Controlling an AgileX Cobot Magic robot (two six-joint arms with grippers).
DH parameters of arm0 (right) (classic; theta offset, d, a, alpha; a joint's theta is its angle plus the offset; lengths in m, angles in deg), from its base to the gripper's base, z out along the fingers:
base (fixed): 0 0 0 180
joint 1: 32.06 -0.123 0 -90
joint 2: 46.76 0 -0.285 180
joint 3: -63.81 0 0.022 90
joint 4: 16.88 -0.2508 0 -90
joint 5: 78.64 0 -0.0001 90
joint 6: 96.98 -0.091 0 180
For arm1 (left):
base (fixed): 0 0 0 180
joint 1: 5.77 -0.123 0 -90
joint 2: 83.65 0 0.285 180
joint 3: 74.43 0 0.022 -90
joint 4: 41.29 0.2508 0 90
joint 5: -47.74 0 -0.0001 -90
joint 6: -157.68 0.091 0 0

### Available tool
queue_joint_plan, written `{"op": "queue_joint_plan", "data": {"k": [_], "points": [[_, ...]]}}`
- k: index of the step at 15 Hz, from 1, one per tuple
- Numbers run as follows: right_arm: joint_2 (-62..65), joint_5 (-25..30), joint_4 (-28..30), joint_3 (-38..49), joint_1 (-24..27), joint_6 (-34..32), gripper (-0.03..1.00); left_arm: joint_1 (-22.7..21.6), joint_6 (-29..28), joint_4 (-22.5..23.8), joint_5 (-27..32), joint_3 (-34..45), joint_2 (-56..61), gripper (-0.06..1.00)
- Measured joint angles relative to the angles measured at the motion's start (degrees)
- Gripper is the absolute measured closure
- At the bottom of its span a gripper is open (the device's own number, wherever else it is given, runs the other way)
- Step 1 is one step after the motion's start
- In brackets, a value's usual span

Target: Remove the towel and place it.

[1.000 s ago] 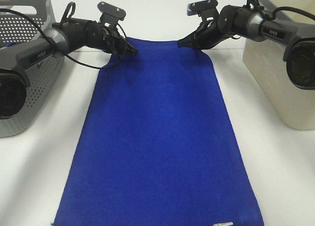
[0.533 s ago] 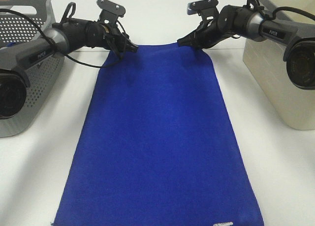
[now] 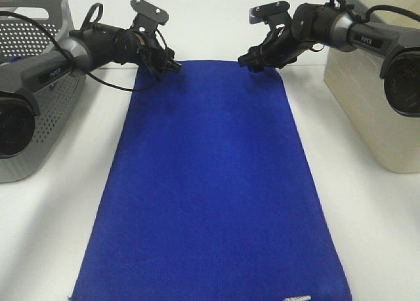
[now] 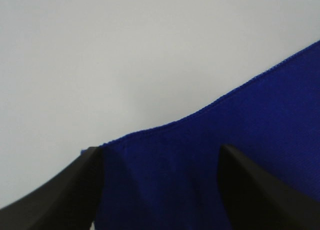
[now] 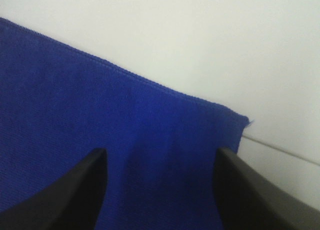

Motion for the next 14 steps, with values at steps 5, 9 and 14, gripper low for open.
{"op": "queue_joint_plan", "data": {"k": [5, 9, 14], "points": [[3.44, 5.04, 0.34, 0.00, 0.00, 0.00, 0.35, -0.29, -8.08, 1.43, 0.11, 0.00, 0.69, 0.13], [4.87, 11.57, 0.23, 0.00, 0.00, 0.00, 0.35, -1.66, -15.01, -0.52, 0.40, 0.00, 1.38, 0.09], [8.08, 18.91, -0.46, 0.00, 0.00, 0.00, 0.35, -2.23, -16.33, -9.57, -0.40, 0.00, 1.49, 0.09]]}}
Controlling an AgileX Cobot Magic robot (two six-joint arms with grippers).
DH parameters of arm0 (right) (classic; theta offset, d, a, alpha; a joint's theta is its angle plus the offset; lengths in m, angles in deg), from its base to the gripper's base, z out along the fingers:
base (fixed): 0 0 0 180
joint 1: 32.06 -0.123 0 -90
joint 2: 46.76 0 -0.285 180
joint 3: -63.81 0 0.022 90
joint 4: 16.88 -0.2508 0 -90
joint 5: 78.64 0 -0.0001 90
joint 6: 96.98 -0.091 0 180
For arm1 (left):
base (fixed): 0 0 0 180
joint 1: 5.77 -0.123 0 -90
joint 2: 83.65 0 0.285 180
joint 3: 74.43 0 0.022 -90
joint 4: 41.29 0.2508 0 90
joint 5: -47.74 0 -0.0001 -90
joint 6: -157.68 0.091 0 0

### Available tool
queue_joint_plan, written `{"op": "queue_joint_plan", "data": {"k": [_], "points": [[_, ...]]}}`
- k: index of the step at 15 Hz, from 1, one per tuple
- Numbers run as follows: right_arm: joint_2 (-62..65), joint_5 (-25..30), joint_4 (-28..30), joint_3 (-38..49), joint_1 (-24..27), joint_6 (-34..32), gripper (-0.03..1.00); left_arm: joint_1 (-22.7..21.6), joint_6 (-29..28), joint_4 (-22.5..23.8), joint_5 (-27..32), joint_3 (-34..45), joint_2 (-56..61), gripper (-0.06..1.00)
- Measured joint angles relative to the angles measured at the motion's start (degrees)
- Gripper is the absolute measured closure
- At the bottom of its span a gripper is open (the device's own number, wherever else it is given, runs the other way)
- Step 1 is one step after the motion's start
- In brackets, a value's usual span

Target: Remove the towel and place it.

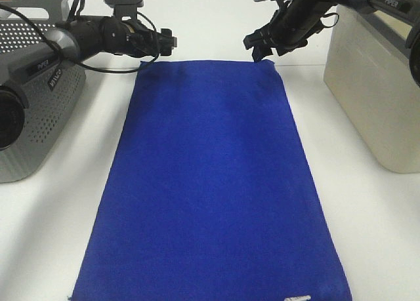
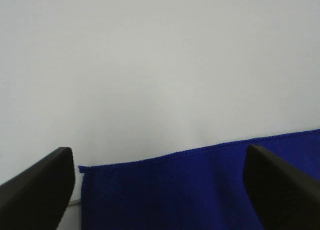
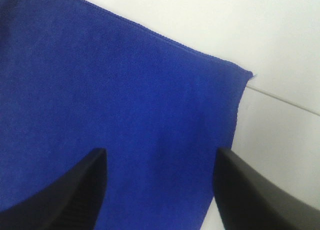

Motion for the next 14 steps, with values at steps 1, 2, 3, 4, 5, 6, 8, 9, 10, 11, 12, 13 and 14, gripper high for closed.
{"op": "queue_joint_plan", "data": {"k": [1, 2, 3, 4, 5, 6, 8, 9, 10, 11, 12, 13, 14], "points": [[0.92, 1.55, 0.00, 0.00, 0.00, 0.00, 0.35, 0.00, 0.06, -0.23, 0.57, 0.00, 0.34, 0.09], [2.12, 3.21, 0.00, 0.00, 0.00, 0.00, 0.35, 0.00, 0.46, -0.40, 3.27, 0.00, 1.32, 0.09], [3.78, 5.39, 0.00, 0.00, 0.00, -0.06, 0.35, 0.00, 1.66, -0.40, 7.39, 0.00, 2.98, 0.09], [5.50, 8.02, -0.29, 0.00, 0.00, -0.57, 0.34, 0.00, 3.61, -0.52, 13.18, 0.00, 5.16, 0.09], [7.56, 10.94, -0.69, 0.00, 0.00, -1.55, 0.32, 0.00, 5.21, -0.69, 19.14, 0.00, 7.62, 0.09], [9.57, 13.52, -0.92, 0.00, 0.00, -2.58, 0.31, 0.00, 6.13, -1.55, 24.41, 0.00, 10.66, 0.09], [14.09, 19.02, -1.20, 0.00, 0.00, -4.70, 0.31, 0.00, 6.65, -2.29, 36.15, 0.00, 16.04, 0.09], [16.79, 22.00, -1.26, 0.00, 0.00, -6.07, 0.30, 0.00, 6.70, -2.12, 42.40, -0.06, 18.91, 0.09], [18.85, 24.01, -1.26, 0.00, 0.00, -7.33, 0.30, 0.00, 6.88, -1.09, 47.38, -0.06, 21.66, 0.09], [21.20, 24.75, -1.20, 0.00, 0.00, -8.14, 0.30, 0.00, 6.99, 0.97, 50.71, -0.06, 23.95, 0.09], [23.15, 25.27, -1.20, 0.00, 0.00, -8.82, 0.30, -0.06, 7.05, 3.44, 52.31, -0.06, 25.78, 0.09], [24.64, 25.38, -1.20, 0.00, 0.00, -9.28, 0.30, -0.74, 6.76, 5.50, 53.34, -0.17, 27.33, 0.09], [25.90, 25.38, -1.03, 0.00, 0.00, -9.97, 0.30, -2.12, 6.02, 6.93, 53.69, -0.23, 28.48, 0.09]]}}
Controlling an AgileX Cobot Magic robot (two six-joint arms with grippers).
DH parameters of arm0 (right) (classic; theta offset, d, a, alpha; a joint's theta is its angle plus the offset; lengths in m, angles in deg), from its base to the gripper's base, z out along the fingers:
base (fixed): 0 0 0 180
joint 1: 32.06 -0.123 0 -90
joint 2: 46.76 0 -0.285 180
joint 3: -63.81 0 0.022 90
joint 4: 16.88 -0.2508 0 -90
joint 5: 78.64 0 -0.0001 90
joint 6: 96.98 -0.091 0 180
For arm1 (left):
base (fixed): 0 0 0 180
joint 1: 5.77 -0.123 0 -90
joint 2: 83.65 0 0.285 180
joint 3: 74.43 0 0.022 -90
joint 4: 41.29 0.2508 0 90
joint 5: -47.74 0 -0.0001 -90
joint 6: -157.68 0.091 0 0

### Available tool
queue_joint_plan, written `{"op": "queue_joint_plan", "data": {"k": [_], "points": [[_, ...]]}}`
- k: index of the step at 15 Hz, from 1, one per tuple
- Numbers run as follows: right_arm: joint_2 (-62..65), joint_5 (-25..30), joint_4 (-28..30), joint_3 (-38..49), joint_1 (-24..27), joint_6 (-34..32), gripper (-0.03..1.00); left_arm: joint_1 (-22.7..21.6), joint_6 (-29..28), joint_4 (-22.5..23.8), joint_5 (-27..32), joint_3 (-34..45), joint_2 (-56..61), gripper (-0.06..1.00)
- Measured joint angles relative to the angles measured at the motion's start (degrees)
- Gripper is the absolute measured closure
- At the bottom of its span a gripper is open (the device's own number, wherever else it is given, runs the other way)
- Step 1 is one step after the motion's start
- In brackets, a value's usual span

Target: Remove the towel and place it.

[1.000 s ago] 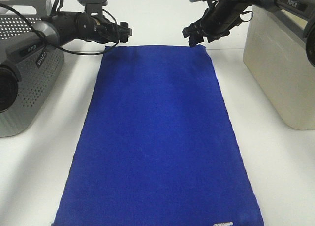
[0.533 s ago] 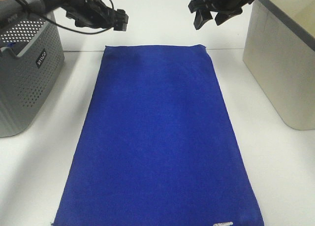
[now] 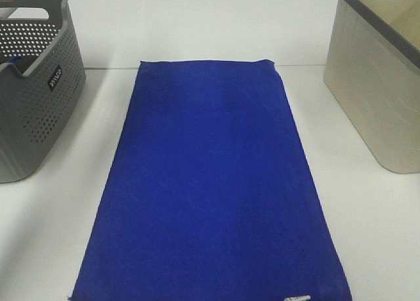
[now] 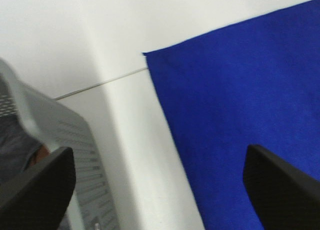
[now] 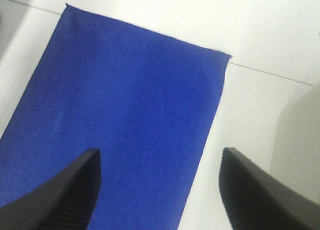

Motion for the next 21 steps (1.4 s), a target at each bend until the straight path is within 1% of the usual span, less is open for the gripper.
{"op": "queue_joint_plan", "data": {"k": [2, 3, 4, 6, 8, 10, 12, 15, 19, 21], "points": [[2.18, 0.06, 1.03, 0.00, 0.00, -0.80, 0.30, -3.84, -1.20, 0.46, 0.11, -0.06, 1.49, 0.09], [3.04, 0.06, 1.38, 0.00, 0.00, -1.26, 0.30, -5.84, -1.20, -0.06, 0.17, -0.06, 1.95, 0.09], [3.67, 0.06, 1.49, 0.00, 0.00, -1.78, 0.30, -7.96, -1.49, -1.43, 0.23, -0.06, 2.29, 0.09], [5.50, 0.06, 1.49, 1.49, 0.00, -1.89, 0.30, -10.83, -1.60, -4.64, 0.29, -0.06, 2.81, 0.09], [10.31, 0.06, 1.49, 7.45, 0.00, -1.89, 0.30, -11.80, -1.20, -5.21, 0.34, 0.17, 4.93, 0.09], [18.51, 0.06, 1.49, 18.62, 0.00, -1.95, 0.30, -12.32, -0.63, -5.39, 0.46, 4.13, 9.97, 0.09], [28.25, 0.06, 1.32, 29.28, 0.00, -1.95, 0.30, -12.32, 0.11, -5.50, 0.34, 13.92, 17.59, 0.09], [43.32, 0.11, 1.20, 44.23, 0.00, -1.95, 0.30, -12.55, 0.52, -4.35, 0.34, 34.21, 29.85, 0.09], [60.62, 0.17, 0.92, 57.35, 0.00, -1.95, 0.30, -12.55, 0.52, -2.46, 0.46, 55.81, 46.01, 0.09], [68.12, 0.17, 0.86, 62.22, 0.00, -1.95, 0.30, -12.55, 0.46, -0.97, 0.17, 63.88, 54.03, 0.09]]}}
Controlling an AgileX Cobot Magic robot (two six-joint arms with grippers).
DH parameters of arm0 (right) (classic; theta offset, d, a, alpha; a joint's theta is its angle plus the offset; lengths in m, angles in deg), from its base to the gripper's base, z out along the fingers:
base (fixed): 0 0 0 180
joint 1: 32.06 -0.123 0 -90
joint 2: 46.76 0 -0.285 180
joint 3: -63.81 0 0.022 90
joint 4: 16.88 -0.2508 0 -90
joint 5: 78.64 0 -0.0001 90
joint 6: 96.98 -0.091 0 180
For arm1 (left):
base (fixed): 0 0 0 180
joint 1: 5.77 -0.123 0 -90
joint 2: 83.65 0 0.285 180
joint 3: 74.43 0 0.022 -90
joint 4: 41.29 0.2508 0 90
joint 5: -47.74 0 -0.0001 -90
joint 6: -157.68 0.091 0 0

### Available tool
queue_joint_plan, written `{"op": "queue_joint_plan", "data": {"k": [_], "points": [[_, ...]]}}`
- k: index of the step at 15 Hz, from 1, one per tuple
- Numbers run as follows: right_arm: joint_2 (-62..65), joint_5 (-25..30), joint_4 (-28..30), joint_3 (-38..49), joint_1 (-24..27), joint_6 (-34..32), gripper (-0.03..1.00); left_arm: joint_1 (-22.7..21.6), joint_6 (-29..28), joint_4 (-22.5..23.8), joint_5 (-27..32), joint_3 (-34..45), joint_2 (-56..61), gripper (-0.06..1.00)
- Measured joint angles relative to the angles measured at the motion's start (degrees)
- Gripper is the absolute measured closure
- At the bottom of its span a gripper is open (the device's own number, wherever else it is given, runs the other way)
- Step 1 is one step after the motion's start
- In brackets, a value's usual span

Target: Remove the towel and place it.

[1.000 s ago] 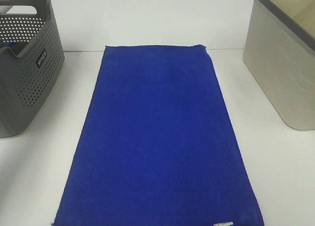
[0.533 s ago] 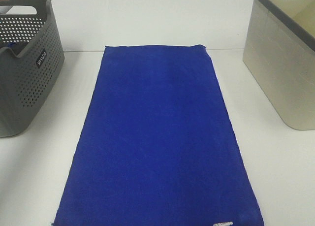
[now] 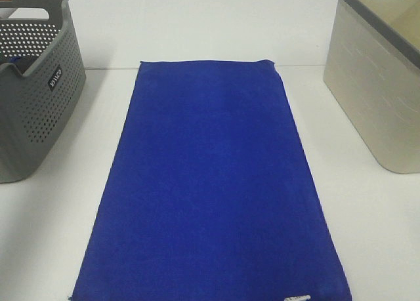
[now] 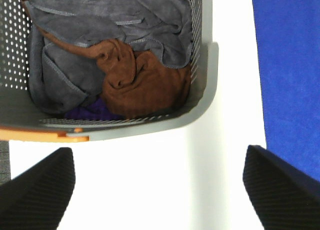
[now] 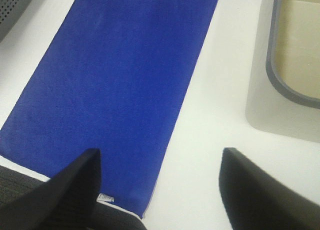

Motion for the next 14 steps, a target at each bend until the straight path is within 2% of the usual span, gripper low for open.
{"op": "queue_joint_plan", "data": {"k": [7, 10, 14], "points": [[20.97, 0.00, 0.00, 17.48, 0.00, 0.34, 0.30, 0.00, 0.23, 2.46, -7.51, 23.20, 27.73, 0.09], [26.70, 0.06, 0.11, 23.38, 0.00, 3.04, 0.30, 0.00, 0.97, 3.09, -10.77, 31.97, 39.94, 0.09], [35.52, 0.06, 0.11, 31.11, 0.00, 4.64, 0.30, 0.00, 2.64, 3.44, -11.00, 42.57, 54.32, 0.09]]}}
